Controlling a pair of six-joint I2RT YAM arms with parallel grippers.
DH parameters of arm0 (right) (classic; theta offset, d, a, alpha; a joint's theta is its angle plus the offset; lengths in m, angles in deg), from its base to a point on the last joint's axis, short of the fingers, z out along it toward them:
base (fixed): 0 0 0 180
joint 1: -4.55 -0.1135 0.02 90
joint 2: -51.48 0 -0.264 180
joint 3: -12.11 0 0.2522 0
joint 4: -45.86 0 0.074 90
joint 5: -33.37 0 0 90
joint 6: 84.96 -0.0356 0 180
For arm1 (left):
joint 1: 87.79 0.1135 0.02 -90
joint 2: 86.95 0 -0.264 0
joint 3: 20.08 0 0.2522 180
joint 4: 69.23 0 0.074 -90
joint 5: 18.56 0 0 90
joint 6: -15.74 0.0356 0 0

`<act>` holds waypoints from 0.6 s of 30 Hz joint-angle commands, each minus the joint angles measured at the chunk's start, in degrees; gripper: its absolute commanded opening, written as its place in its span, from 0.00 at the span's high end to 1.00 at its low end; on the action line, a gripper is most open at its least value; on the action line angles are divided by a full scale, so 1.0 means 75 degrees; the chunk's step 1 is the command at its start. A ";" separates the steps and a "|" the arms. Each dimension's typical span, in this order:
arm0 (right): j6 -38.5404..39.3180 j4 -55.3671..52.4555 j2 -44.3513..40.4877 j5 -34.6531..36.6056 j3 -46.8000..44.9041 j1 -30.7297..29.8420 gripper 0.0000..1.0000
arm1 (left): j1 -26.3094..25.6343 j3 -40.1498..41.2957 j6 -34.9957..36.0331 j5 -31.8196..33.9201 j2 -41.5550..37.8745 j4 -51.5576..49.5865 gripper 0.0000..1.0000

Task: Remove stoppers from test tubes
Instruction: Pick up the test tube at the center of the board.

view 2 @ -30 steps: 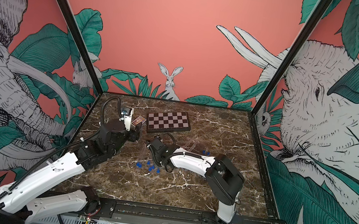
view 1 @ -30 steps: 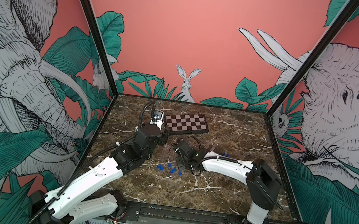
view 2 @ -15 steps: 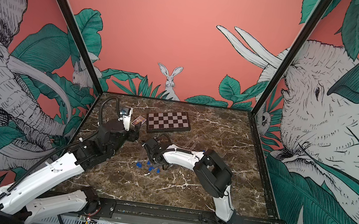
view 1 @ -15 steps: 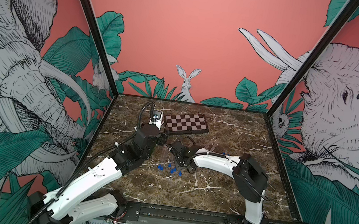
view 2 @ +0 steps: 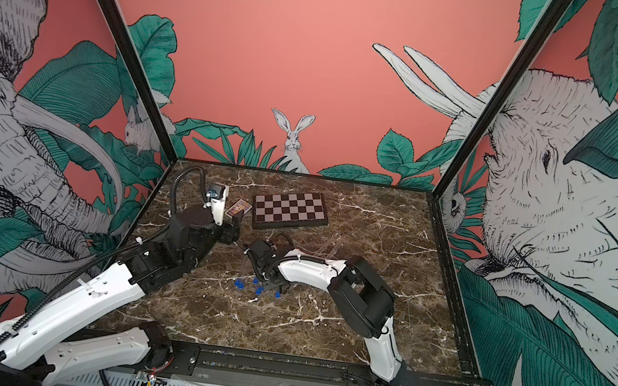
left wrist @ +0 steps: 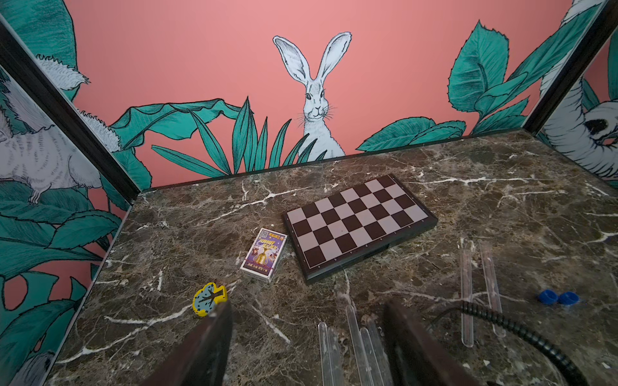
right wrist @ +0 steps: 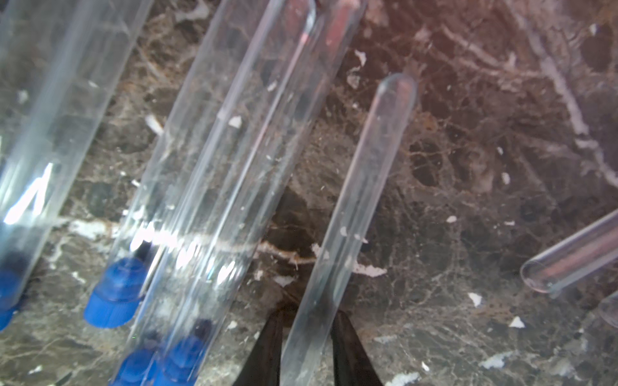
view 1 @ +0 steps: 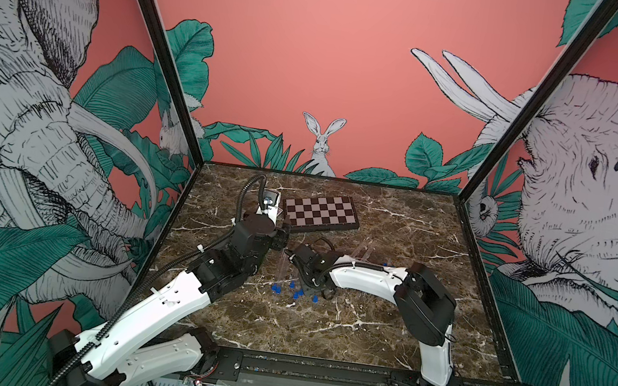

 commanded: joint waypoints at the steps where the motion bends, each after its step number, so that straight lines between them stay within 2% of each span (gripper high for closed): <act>1: -0.0168 -0.0045 -0.0077 -0.0181 -0.0148 0.0202 0.82 | 0.0040 0.0001 -0.0261 0.0045 -0.0138 -0.0086 0.27; 4: -0.0197 0.0157 -0.0360 -0.0323 -0.0425 0.0428 0.87 | 0.0034 -0.0021 -0.0240 0.0015 -0.0116 -0.0084 0.25; 12: 0.0121 0.0440 -0.1715 -0.0546 -0.1046 0.0971 0.87 | 0.0037 -0.0123 -0.0170 -0.0196 0.0032 0.0053 0.24; 15: 0.0447 0.0513 -0.2484 -0.0691 -0.1207 0.1317 0.87 | 0.0041 -0.0166 -0.0110 -0.0542 0.0184 0.0199 0.23; 18: 0.0768 0.0884 -0.3499 -0.1156 -0.1540 0.1793 0.87 | 0.0034 -0.0113 0.0022 -0.1463 0.0415 0.0690 0.20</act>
